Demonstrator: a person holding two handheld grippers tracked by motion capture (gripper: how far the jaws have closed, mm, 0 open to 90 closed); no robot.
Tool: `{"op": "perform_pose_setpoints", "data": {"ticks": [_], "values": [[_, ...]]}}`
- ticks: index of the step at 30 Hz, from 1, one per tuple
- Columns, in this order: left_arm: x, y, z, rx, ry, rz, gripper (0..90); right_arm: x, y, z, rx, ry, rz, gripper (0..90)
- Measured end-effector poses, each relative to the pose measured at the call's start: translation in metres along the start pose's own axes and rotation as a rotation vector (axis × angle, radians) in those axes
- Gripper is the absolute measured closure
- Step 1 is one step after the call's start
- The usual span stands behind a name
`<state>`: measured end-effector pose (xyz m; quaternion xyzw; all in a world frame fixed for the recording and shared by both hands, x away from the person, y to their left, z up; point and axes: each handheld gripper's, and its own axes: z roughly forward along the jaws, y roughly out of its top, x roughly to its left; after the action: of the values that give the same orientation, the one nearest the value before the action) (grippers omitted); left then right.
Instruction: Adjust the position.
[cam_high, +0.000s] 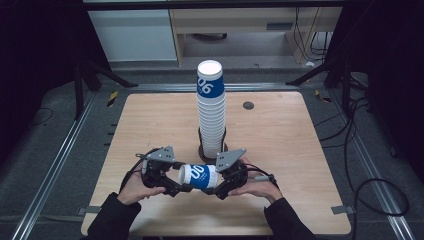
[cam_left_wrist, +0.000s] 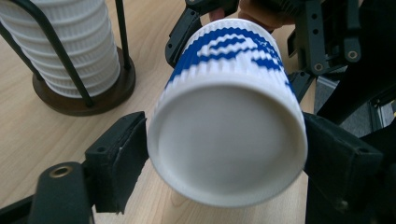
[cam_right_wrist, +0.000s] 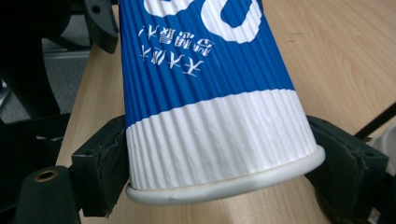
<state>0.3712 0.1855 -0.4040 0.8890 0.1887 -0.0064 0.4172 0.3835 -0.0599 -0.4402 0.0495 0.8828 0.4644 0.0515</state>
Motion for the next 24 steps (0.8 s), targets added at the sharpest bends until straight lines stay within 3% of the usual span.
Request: {"op": "perform_pose_setpoints", "data": {"ticks": [4,12,18,24], "values": [[-0.002,-0.001,0.008,0.058,-0.016,0.013,21.7,0.003,0.001,0.004,0.025,0.007,-0.021,15.4],[-0.003,-0.002,0.013,0.102,-0.028,0.030,24.9,0.006,0.001,0.007,0.056,0.016,-0.042,14.9],[-0.002,-0.002,0.011,0.074,-0.033,0.027,25.3,0.005,0.001,0.006,0.044,0.012,-0.036,13.1],[0.001,-0.003,0.003,0.017,-0.017,0.017,25.3,0.001,0.002,-0.004,-0.014,-0.007,-0.003,9.1]]}}
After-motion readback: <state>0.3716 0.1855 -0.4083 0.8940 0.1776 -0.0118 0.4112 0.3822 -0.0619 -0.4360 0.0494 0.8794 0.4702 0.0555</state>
